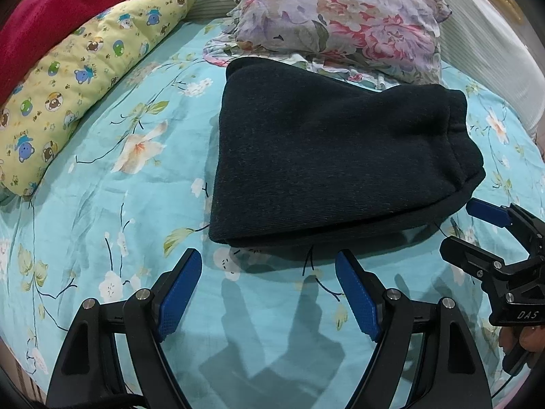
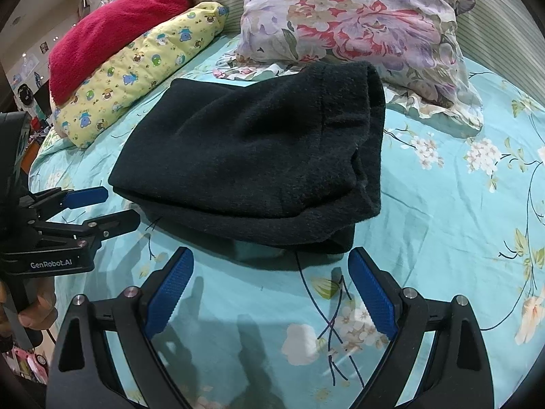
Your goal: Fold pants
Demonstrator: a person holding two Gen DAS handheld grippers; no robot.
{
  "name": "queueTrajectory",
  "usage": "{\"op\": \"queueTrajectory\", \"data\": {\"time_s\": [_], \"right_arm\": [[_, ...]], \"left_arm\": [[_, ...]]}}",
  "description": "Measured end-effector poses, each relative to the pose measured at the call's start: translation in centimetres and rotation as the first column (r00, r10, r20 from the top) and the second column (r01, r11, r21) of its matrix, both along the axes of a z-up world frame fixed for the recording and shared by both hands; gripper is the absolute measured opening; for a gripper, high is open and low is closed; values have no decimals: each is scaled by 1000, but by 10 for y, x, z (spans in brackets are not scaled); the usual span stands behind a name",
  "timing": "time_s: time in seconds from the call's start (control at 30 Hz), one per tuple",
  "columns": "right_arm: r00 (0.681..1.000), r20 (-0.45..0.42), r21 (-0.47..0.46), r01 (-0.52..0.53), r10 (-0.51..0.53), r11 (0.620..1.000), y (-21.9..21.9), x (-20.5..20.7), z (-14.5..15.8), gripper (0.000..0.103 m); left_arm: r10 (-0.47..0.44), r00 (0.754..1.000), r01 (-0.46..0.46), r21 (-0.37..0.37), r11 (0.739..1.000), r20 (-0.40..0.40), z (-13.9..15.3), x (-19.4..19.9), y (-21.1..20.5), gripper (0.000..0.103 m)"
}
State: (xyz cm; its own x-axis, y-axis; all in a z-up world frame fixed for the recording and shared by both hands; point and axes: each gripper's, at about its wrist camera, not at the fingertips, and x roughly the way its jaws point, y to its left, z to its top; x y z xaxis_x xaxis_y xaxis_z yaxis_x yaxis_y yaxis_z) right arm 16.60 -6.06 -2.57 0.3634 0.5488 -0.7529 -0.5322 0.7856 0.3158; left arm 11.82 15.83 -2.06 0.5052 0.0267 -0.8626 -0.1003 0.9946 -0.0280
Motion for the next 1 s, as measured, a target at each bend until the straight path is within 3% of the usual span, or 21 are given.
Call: {"op": "queueTrajectory", "data": {"time_s": [1.0], "right_arm": [[1000, 2, 8, 6, -6, 1000, -4, 3, 3, 92]], "left_arm": [[-2, 1000, 2, 4, 1000, 11, 6, 3, -2, 81]]}}
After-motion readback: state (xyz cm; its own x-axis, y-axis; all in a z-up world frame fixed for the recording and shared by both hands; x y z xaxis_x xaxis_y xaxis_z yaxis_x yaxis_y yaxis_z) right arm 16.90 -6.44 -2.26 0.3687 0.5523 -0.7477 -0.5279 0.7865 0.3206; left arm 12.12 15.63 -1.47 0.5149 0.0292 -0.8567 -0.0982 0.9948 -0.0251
